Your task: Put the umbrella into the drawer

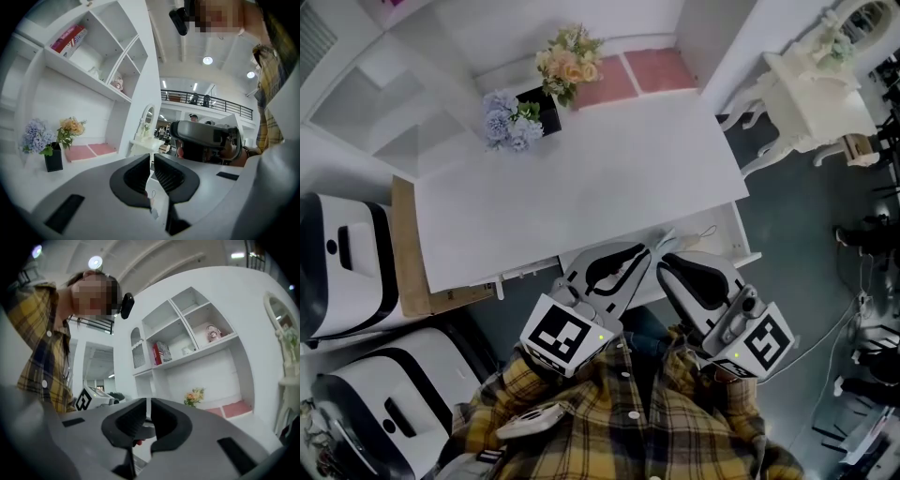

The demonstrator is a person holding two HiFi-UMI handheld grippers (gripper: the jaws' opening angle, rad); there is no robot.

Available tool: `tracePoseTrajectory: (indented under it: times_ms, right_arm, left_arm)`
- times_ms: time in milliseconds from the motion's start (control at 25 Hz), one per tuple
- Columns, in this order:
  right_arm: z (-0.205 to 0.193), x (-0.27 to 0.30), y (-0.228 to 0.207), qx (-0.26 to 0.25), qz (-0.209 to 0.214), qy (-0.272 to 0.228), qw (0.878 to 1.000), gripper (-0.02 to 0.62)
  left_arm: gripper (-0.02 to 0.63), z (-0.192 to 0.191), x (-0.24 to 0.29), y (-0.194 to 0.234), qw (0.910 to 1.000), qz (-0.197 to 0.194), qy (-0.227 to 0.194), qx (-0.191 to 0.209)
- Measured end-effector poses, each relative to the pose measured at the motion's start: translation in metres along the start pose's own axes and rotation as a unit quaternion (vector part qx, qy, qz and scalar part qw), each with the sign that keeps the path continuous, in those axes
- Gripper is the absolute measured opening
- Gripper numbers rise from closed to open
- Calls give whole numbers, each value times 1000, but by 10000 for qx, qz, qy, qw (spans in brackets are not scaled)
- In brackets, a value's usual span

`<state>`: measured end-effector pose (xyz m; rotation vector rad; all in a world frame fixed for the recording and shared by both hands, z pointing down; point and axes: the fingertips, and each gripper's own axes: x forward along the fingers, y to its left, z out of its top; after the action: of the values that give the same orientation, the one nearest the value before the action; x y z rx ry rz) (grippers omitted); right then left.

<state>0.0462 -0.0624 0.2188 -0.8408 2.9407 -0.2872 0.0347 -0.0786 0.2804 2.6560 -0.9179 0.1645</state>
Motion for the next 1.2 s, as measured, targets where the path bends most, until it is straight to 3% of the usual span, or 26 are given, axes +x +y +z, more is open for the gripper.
tracePoseTrajectory:
  times_ms: [160, 840, 1200]
  right_arm:
    - [-4, 9, 2, -221, -14, 119, 9997, 23]
    - [-27, 15, -13, 336, -94, 276, 9990, 17]
    - [-24, 17, -18, 309, -95, 276, 9991, 17]
  left_arm:
    - [43, 3, 0, 1, 9999, 15, -80, -83]
    - [40, -5, 3, 15, 9998, 75, 49, -189]
    - [25, -2, 6, 18, 9998, 85, 36, -153]
